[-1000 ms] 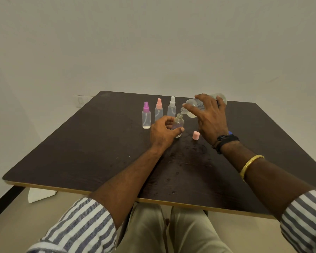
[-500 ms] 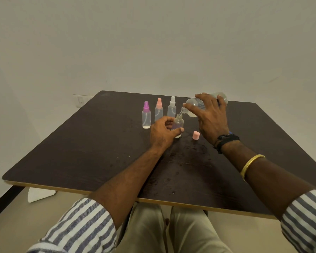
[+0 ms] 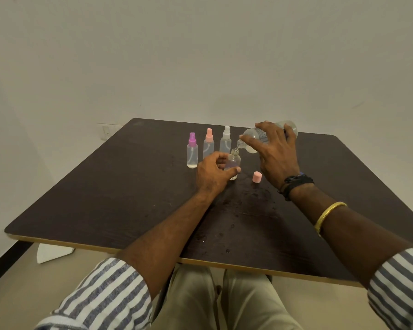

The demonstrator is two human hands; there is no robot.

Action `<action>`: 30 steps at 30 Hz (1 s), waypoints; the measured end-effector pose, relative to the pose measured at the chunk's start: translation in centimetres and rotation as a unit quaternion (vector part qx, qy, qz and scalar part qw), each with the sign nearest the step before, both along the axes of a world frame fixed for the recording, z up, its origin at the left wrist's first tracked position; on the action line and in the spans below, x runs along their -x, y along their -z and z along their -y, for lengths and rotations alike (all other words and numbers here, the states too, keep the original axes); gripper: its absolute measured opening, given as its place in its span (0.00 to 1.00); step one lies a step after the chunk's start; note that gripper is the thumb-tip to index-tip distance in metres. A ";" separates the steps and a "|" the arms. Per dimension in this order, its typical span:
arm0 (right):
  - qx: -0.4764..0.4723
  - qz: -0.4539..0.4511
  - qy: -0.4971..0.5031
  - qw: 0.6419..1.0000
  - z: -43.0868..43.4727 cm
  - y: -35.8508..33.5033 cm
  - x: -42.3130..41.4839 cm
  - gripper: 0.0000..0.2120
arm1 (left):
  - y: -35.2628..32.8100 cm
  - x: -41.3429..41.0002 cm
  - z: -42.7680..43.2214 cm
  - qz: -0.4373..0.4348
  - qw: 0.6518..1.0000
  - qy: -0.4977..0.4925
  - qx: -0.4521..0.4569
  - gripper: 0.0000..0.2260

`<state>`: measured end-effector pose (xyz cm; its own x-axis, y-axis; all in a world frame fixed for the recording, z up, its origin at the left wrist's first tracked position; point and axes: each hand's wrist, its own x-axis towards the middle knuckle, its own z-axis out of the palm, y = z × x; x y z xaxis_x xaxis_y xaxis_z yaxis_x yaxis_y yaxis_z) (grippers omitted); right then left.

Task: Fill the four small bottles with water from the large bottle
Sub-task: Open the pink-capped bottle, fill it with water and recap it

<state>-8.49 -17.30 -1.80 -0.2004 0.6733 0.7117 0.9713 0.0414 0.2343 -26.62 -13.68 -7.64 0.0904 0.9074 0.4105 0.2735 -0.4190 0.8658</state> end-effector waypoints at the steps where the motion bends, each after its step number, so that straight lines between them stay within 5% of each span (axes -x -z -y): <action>1: -0.001 0.000 -0.001 1.000 0.0 0.0 0.0 0.36 | 0.0 0.0 0.0 0.001 1.000 0.000 0.000 0.20; 30: 0.003 0.007 0.002 1.000 -0.1 -0.1 -0.2 0.37 | -0.2 0.1 0.3 0.003 1.000 -0.006 0.007 0.20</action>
<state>-8.25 -17.18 -1.71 -0.2073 0.6782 0.7050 0.9680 0.0380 0.2481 -26.74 -14.00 -7.48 0.0780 0.9137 0.3987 0.2737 -0.4042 0.8728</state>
